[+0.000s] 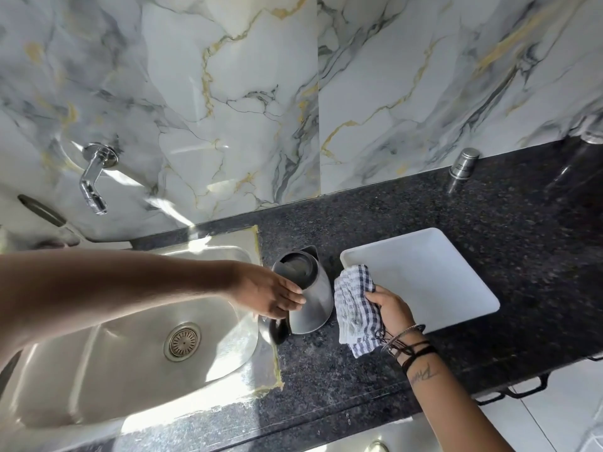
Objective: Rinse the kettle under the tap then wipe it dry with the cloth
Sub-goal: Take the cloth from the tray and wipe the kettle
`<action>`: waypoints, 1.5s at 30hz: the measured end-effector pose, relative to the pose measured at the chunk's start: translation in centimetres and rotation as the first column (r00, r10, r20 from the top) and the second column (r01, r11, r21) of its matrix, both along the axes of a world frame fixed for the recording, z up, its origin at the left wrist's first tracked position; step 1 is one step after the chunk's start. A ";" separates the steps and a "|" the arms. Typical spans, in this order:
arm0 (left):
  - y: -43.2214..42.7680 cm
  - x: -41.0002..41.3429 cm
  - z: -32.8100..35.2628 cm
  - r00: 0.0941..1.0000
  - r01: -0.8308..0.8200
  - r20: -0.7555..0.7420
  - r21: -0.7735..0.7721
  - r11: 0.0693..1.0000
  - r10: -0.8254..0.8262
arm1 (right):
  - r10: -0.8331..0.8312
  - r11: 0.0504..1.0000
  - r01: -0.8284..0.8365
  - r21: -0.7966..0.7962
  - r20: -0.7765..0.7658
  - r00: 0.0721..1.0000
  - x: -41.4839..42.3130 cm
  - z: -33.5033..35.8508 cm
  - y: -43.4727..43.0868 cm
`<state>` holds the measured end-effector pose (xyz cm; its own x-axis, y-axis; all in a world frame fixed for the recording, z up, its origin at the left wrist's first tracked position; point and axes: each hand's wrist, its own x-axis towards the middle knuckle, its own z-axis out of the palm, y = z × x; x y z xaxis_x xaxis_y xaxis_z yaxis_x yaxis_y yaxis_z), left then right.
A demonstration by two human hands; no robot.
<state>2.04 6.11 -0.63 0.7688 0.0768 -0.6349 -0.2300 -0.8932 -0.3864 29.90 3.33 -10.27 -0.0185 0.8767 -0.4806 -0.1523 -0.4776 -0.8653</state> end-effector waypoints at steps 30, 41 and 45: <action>4.5 4.2 -1.3 0.292 -0.627 0.485 -0.554 0.548 0.824 | -0.177 0.971 0.152 0.185 0.125 0.976 -1.5 0.5 -2.3; 1.2 -0.7 -1.7 0.316 -0.564 0.214 -0.741 0.365 0.924 | -0.136 0.933 0.029 0.358 0.275 0.952 -14.0 -1.2 -4.5; 1.9 -1.0 -1.2 0.300 -0.559 0.157 -0.771 0.307 0.941 | -0.148 0.953 0.090 0.288 0.187 0.971 -12.6 -2.0 -2.4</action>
<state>1.07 8.02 -1.83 0.6785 0.6561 -0.3304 0.7289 -0.5455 0.4136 17.26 0.90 -12.29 0.1671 0.9650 -0.2023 0.0003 -0.2053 -0.9787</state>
